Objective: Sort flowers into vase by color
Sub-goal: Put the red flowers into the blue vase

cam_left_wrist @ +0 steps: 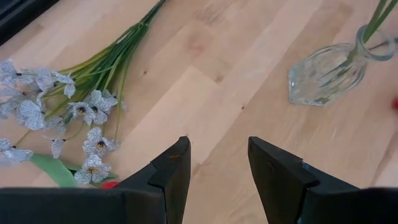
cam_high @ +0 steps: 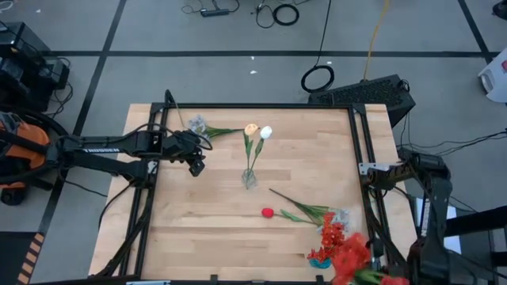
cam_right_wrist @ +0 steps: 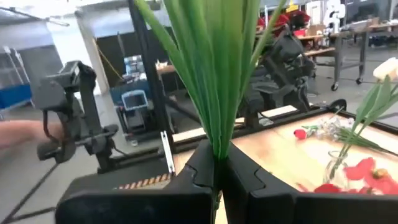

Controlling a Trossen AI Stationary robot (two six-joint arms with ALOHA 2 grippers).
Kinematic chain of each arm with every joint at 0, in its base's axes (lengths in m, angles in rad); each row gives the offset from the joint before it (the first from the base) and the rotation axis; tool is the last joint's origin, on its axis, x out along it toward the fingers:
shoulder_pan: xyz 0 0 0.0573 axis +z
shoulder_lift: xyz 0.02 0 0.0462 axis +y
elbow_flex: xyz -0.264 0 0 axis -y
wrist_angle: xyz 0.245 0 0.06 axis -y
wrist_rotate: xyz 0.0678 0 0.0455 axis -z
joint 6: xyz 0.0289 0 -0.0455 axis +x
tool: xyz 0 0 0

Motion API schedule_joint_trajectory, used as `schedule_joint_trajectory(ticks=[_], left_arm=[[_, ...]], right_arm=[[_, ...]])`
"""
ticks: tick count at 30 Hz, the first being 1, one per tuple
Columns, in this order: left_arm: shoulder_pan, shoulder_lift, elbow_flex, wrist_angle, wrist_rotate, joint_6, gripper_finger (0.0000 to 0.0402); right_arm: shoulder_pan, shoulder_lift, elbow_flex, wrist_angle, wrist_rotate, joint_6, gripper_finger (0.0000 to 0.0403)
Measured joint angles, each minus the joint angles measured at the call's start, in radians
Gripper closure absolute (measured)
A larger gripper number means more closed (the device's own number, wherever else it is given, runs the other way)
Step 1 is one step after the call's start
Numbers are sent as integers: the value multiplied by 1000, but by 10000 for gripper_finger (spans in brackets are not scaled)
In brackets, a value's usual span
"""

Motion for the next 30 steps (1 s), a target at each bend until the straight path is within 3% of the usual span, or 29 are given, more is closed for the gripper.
schedule_joint_trajectory(ticks=[4, 12, 18, 23, 30], left_arm=[[1, 0, 0, 0, 5, 0, 236], [0, 0, 0, -1, 15, 1, 236], [0, 0, 0, -1, 15, 1, 236], [0, 0, 0, -1, 15, 1, 236], [-6, 0, 0, -1, 15, 0, 236]], right_arm=[[-4, 24, 4, -72, 13, 71, 402], [-15, 26, 3, -441, -11, 367, 402], [-99, 2, 3, -704, -228, 682, 402], [-106, -7, 3, -720, -309, 666, 402], [-57, -17, 3, -720, -295, 656, 402]])
